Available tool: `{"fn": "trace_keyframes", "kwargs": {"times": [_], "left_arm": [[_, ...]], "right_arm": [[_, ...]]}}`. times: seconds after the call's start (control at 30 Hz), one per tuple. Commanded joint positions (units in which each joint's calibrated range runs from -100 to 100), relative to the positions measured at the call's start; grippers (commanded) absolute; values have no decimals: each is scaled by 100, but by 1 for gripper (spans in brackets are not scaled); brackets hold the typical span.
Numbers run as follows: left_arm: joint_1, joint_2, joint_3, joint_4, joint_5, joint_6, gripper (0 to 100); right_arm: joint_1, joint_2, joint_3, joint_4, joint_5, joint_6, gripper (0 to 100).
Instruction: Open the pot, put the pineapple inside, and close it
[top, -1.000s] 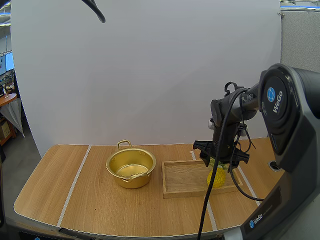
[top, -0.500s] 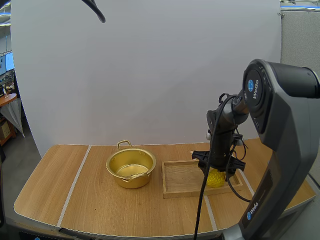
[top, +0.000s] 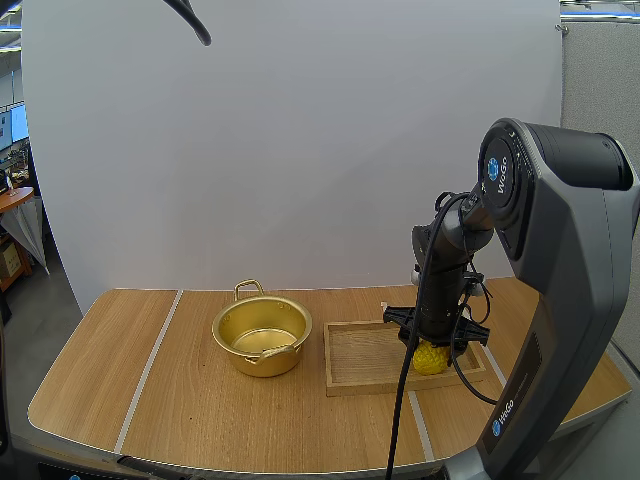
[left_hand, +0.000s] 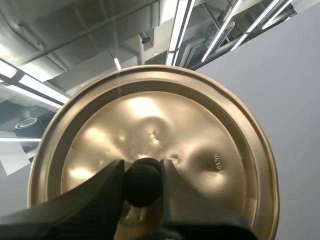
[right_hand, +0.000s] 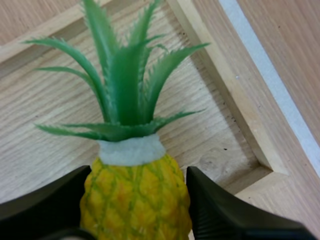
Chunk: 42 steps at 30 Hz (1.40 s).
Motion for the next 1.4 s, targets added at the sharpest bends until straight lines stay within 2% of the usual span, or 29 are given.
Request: {"fn": "trace_keyframes", "kwargs": {"times": [0.0,0.17,0.37,0.57,0.73,0.9,1.03,1.17,1.37], "left_arm": [[-22,-25,-30,7,-197,-66,0],[-22,-25,-30,7,-197,-66,0],[-22,-25,-30,7,-197,-66,0],[-22,-25,-30,7,-197,-66,0],[-22,-25,-30,7,-197,-66,0],[-22,-25,-30,7,-197,-66,0],[-22,-25,-30,7,-197,-66,0],[-22,-25,-30,7,-197,-66,0],[-22,-25,-30,7,-197,-66,0]], "right_arm": [[-22,-236,-36,-48,52,11,0],[-17,-608,-93,-26,201,-55,0],[173,-1358,-359,20,235,-591,0],[771,-2155,-791,51,294,-1425,0],[1490,-2559,-1049,51,362,-1874,0],[2193,-2448,-1277,51,538,-1886,0],[2539,-2095,-1479,51,510,-1976,0],[2686,-1574,-1785,51,510,-1987,0],[2694,-598,-2327,51,510,-2056,0]]}}
